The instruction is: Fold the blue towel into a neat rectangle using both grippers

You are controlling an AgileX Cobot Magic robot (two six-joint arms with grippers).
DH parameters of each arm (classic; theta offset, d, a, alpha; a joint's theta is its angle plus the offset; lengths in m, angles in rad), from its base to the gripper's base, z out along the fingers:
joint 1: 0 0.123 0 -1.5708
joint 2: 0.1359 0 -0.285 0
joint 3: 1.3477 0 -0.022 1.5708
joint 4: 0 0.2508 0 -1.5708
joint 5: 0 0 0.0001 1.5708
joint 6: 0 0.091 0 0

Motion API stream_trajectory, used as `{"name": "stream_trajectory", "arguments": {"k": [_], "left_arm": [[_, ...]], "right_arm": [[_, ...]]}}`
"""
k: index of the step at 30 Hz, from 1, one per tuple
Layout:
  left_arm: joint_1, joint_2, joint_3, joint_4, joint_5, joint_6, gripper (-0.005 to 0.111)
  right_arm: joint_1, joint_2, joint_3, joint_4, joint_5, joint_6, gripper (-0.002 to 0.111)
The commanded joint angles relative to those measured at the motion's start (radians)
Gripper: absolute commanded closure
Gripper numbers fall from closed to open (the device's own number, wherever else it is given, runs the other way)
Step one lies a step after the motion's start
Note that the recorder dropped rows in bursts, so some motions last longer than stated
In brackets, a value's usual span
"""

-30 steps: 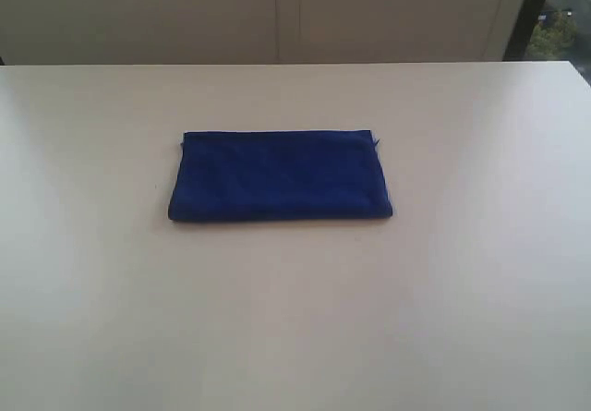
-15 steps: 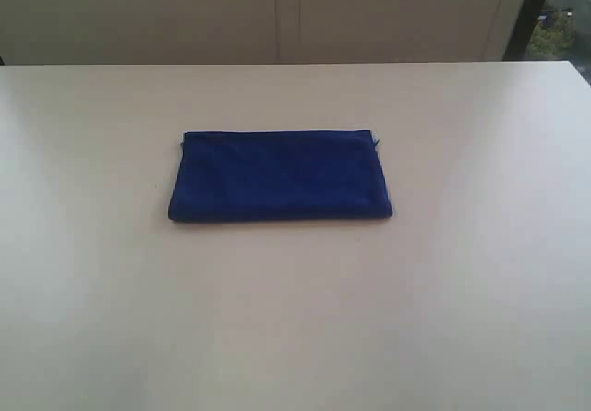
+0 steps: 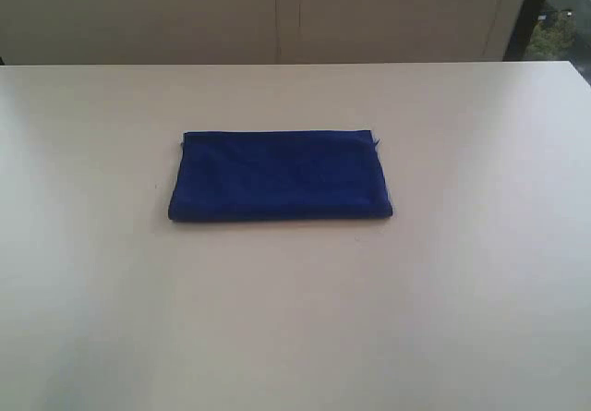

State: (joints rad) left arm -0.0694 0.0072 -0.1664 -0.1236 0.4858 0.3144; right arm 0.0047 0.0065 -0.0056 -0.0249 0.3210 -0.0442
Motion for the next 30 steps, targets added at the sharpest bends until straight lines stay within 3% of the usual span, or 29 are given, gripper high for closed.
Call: {"name": "stream_trajectory", "arguments": {"k": [1, 7, 13, 30], "left_arm": [[0.002, -0.007, 0.070, 0.019, -0.014, 0.004, 0.107], [0.002, -0.007, 0.164, 0.028, -0.085, 0.004, 0.107], [0.002, -0.007, 0.166, 0.028, -0.279, 0.004, 0.107], [0.002, -0.007, 0.166, 0.028, -0.293, -0.004, 0.107]], "right_arm": [[-0.005, -0.006, 0.006, -0.003, -0.012, 0.008, 0.108], [-0.005, -0.006, 0.006, -0.003, -0.012, 0.008, 0.108], [-0.005, -0.006, 0.006, -0.003, -0.010, 0.008, 0.108], [-0.005, -0.006, 0.006, -0.003, -0.010, 0.008, 0.108]]}}
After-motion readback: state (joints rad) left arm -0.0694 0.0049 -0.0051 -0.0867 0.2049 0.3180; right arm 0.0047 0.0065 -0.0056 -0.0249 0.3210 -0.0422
